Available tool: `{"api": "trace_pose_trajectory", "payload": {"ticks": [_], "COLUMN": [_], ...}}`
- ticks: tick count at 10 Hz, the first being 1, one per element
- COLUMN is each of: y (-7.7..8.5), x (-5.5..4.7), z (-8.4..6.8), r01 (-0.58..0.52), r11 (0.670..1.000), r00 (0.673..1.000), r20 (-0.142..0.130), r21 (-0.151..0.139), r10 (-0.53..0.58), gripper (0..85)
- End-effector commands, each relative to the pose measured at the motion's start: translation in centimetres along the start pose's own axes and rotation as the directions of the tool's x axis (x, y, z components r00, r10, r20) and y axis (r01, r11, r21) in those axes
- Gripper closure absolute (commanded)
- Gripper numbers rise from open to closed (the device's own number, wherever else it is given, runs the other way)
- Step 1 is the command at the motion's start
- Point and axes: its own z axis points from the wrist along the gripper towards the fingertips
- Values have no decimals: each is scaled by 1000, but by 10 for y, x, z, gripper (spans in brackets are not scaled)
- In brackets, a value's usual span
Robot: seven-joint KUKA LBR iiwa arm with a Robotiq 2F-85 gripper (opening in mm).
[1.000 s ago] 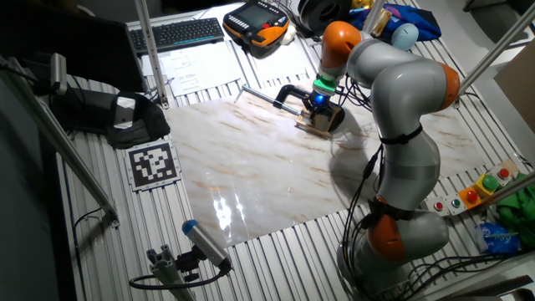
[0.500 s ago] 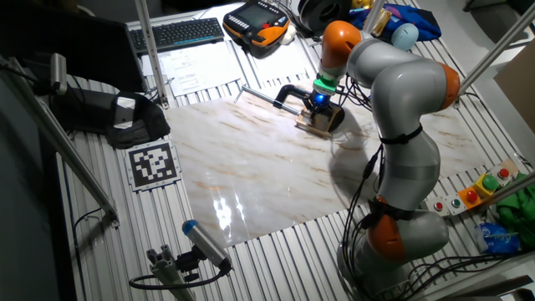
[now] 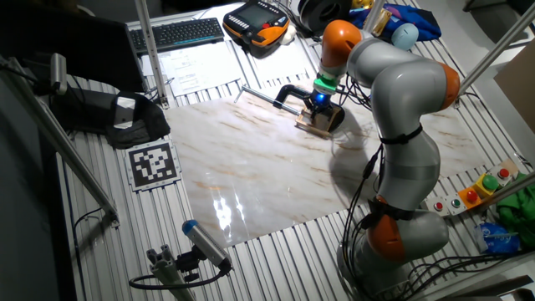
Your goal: Open a sliding window
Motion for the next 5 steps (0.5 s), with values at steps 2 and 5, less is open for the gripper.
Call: {"api": "trace_pose_trajectory", "payload": {"ticks": [2,5], "y": [5,4], "x": [3,5], "z": [-2,2], "r01": [-9,-32], "r11": [1000,999], "r00": [1000,999], "r20": [-2,7], "r21": [1,-3], "r10": [9,32], "gripper": [850,850]}}
